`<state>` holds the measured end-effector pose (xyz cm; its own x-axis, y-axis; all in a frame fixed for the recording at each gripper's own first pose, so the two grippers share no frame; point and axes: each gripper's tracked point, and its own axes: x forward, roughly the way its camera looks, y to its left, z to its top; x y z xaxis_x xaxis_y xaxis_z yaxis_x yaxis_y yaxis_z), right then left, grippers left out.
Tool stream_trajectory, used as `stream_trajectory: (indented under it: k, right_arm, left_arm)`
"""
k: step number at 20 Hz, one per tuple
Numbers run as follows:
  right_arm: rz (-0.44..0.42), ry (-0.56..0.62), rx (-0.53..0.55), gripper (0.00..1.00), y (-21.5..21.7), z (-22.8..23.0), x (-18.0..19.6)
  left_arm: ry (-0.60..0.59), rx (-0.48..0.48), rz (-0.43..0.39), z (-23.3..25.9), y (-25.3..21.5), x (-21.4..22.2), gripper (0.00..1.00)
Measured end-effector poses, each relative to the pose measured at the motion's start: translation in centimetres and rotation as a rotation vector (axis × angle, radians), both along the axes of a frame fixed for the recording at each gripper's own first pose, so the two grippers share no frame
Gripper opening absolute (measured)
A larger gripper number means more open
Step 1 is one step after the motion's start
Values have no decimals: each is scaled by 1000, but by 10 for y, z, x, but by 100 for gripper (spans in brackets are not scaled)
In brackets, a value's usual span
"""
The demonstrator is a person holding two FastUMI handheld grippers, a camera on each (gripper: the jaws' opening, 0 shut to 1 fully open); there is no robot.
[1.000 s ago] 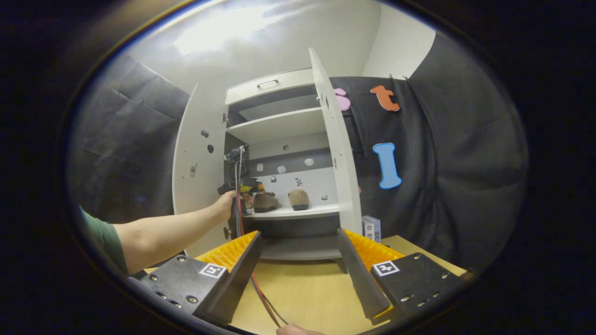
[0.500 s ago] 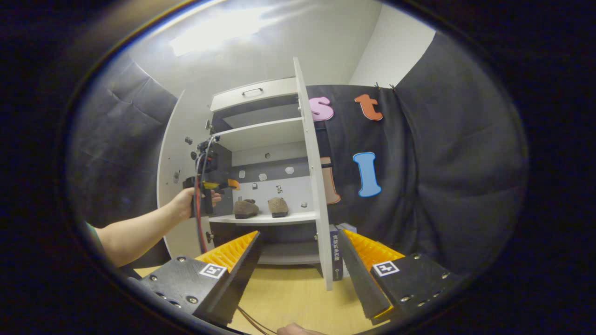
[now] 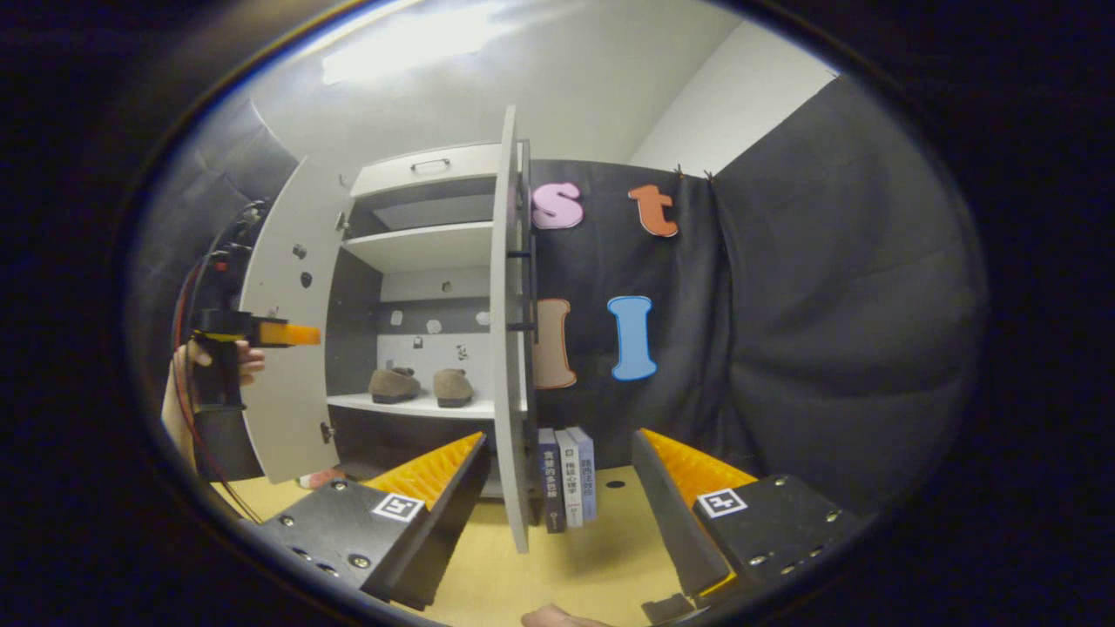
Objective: Grab one shoe with the right hand and put it into the shoe cabinet, grab the other shoe with the left hand and put it into the shoe cabinet; then close the right door with the right hand and the left door with the left hand.
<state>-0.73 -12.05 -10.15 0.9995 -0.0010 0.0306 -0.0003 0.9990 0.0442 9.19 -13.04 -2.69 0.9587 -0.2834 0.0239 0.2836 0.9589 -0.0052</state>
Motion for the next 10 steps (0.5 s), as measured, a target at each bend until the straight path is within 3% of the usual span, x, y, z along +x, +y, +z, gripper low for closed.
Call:
stream_trajectory:
  k: [4,8,9,10]
  right_arm:
    - [4,20,-22,98,-29,14,26]
    - [14,31,-13,98,-56,38,57]
    - [19,27,-24,100,-60,46,66]
    - [26,29,-32,96,-64,52,75]
  left_arm:
    - [-8,0,-15,-15,7,-56,96]
    - [24,8,46,-41,30,-87,93]
    - [35,14,52,-48,33,-94,96]
    - [42,19,52,-53,34,-100,94]
